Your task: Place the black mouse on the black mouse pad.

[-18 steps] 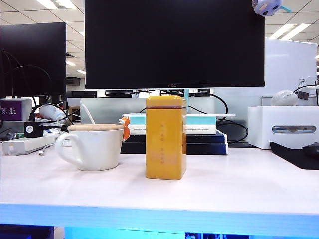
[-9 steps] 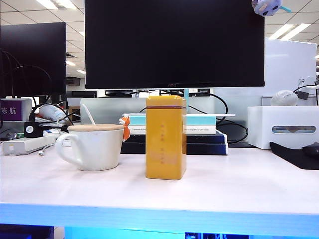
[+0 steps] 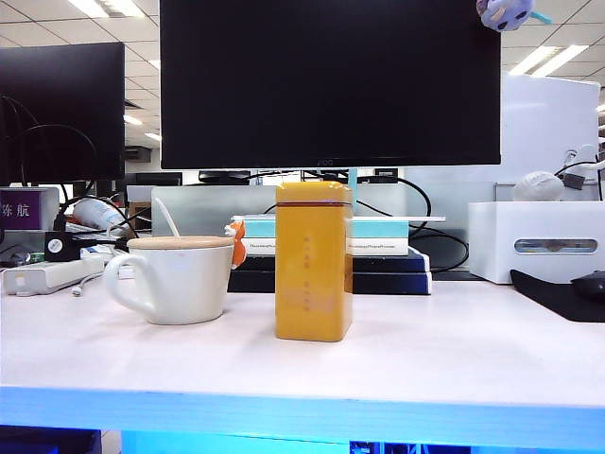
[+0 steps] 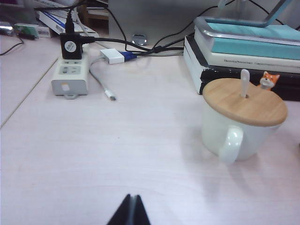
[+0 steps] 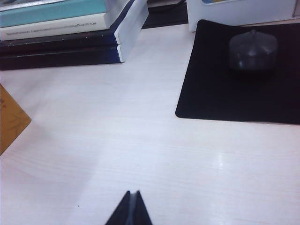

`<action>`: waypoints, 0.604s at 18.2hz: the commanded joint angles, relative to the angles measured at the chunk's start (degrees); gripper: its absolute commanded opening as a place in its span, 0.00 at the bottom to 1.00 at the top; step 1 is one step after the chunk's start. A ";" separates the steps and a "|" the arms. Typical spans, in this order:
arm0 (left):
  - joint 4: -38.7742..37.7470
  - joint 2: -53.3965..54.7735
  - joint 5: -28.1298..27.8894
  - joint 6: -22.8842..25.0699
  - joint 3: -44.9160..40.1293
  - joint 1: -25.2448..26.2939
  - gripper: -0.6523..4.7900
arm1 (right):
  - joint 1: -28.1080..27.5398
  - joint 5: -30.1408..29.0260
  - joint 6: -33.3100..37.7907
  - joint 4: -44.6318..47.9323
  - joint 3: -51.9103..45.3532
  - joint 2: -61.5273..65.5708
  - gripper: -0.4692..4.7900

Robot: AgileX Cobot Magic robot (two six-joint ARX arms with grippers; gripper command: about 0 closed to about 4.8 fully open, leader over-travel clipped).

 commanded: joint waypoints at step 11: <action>-0.33 -0.13 0.07 0.20 0.02 0.00 0.11 | 0.02 20.35 -11.61 10.14 -3.23 -0.02 0.09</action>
